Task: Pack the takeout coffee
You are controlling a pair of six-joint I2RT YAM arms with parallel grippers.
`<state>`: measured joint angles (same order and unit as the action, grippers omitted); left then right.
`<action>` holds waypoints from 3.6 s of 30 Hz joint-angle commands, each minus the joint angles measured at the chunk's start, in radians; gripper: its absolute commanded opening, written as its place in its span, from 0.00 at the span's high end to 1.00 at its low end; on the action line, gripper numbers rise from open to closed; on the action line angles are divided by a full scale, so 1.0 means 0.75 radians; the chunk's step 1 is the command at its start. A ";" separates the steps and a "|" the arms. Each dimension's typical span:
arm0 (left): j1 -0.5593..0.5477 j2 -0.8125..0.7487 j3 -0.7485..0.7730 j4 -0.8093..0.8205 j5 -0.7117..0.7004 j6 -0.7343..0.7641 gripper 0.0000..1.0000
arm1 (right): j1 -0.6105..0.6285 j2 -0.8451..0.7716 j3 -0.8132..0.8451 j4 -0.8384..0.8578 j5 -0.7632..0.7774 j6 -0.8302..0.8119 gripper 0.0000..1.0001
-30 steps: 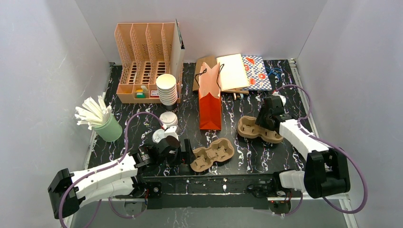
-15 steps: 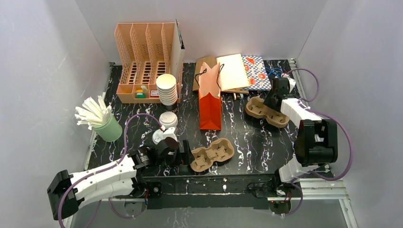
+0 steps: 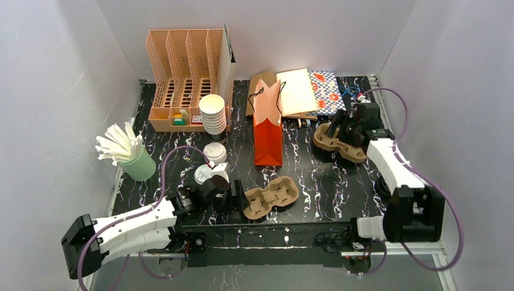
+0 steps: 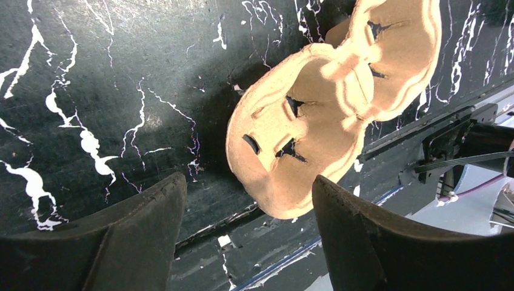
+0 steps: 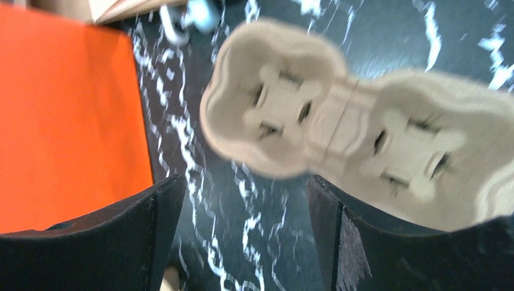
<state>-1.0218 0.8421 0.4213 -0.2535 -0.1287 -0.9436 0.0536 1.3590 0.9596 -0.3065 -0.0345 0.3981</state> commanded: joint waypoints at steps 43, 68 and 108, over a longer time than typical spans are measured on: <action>0.235 0.614 0.523 0.056 -0.273 0.505 0.51 | 0.000 -0.578 -0.399 -0.270 -0.862 0.097 0.12; 0.676 0.348 0.889 -0.224 -0.406 0.480 0.12 | 0.000 -0.753 -0.239 -0.332 -0.651 0.157 0.02; 0.732 0.271 0.996 -0.108 0.140 0.731 0.02 | 1.404 -0.159 -0.113 -0.318 0.710 0.732 0.04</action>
<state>-0.4751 1.0718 1.1690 -0.3290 -0.0441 -0.4351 1.0611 1.1515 0.7944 -0.5850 0.2714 0.8604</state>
